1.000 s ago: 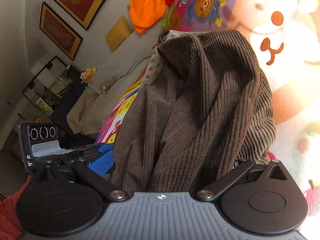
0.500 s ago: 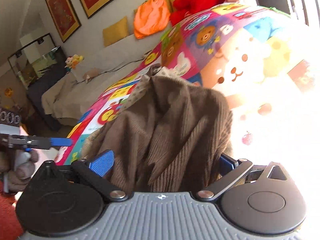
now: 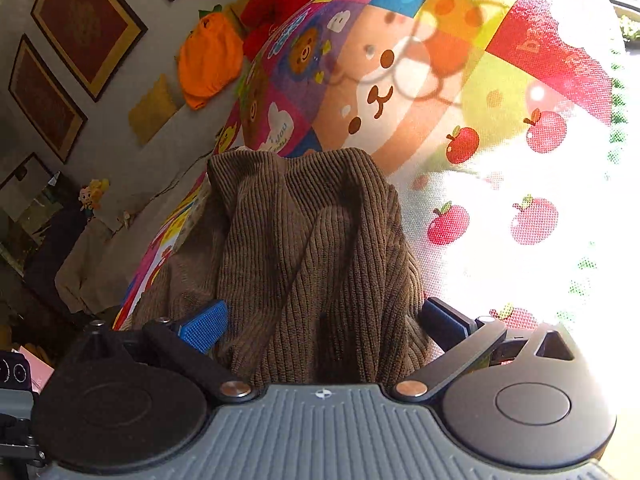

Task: Fold clothes

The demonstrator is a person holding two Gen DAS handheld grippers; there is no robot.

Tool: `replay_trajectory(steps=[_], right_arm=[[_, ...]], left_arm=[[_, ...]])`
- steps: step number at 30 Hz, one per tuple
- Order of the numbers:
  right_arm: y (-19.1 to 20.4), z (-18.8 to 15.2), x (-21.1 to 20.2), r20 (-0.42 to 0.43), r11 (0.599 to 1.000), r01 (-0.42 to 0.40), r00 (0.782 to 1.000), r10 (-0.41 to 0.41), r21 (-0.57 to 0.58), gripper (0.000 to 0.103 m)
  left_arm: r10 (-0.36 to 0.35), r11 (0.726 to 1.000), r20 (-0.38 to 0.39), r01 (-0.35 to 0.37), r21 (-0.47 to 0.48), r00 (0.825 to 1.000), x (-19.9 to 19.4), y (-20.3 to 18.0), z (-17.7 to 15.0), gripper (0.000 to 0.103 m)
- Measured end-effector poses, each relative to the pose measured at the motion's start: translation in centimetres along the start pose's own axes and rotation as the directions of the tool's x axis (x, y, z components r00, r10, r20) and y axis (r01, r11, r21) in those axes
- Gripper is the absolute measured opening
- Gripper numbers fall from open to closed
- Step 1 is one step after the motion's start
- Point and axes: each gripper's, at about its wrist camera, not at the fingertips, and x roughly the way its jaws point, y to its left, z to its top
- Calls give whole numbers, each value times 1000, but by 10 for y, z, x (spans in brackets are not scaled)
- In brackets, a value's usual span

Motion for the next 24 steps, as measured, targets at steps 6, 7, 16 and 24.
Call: replay_trajectory(steps=[6, 7, 16, 24], right_arm=[[-15, 3, 0, 6, 993, -64, 998, 64, 103, 103], [-15, 3, 0, 3, 994, -68, 998, 68, 86, 103], [53, 1, -42, 174, 924, 134, 982, -75, -359, 103], [117, -15, -18, -30, 808, 20, 998, -46, -589, 75]], left_arm=[[42, 998, 23, -43, 39, 999, 13, -6, 9, 24], [60, 996, 63, -64, 60, 996, 9, -9, 16, 16], [251, 951, 574, -311, 6, 779, -121, -4, 93, 2], [306, 937, 472, -351, 6, 826, -132, 15, 63, 43]])
